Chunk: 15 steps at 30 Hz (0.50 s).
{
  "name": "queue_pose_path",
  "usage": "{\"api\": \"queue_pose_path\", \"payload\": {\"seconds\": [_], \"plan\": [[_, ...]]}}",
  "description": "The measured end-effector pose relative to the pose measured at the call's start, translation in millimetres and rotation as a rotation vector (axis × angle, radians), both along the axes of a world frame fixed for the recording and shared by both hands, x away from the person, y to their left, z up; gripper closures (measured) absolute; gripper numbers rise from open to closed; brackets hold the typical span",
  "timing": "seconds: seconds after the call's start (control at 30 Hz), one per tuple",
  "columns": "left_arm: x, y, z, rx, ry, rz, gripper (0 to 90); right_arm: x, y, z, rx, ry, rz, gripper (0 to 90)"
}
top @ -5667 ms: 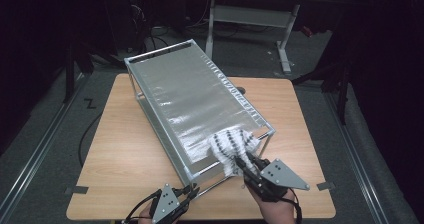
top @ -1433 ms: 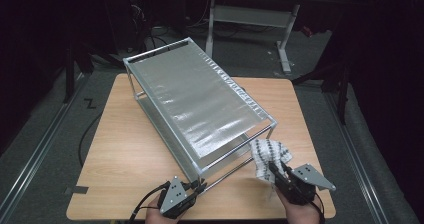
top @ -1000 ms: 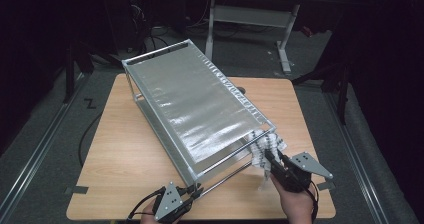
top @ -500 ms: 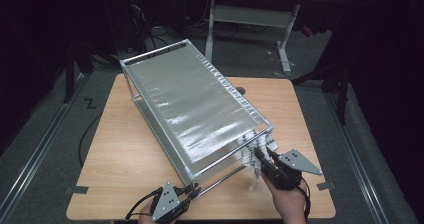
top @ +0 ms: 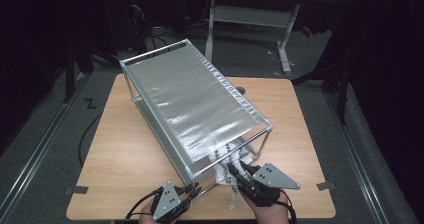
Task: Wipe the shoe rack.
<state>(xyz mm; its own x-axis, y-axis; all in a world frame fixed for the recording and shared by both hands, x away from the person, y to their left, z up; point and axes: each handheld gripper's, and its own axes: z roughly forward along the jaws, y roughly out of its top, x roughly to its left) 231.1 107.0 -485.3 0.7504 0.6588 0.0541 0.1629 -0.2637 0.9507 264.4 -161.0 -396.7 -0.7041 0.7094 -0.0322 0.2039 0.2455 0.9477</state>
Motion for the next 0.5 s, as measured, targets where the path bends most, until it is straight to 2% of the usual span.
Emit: {"api": "queue_pose_path", "payload": {"seconds": [0.3,0.5], "plan": [[0.4,0.6,0.1,-0.001,0.004,-0.001,80.6,-22.6,34.3,0.2,-0.018,-0.007,0.139,73.0],[0.4,0.3,0.1,-0.003,0.005,-0.001,80.5,-30.2,43.9,-0.1,-0.029,-0.024,0.162,73.0]]}}
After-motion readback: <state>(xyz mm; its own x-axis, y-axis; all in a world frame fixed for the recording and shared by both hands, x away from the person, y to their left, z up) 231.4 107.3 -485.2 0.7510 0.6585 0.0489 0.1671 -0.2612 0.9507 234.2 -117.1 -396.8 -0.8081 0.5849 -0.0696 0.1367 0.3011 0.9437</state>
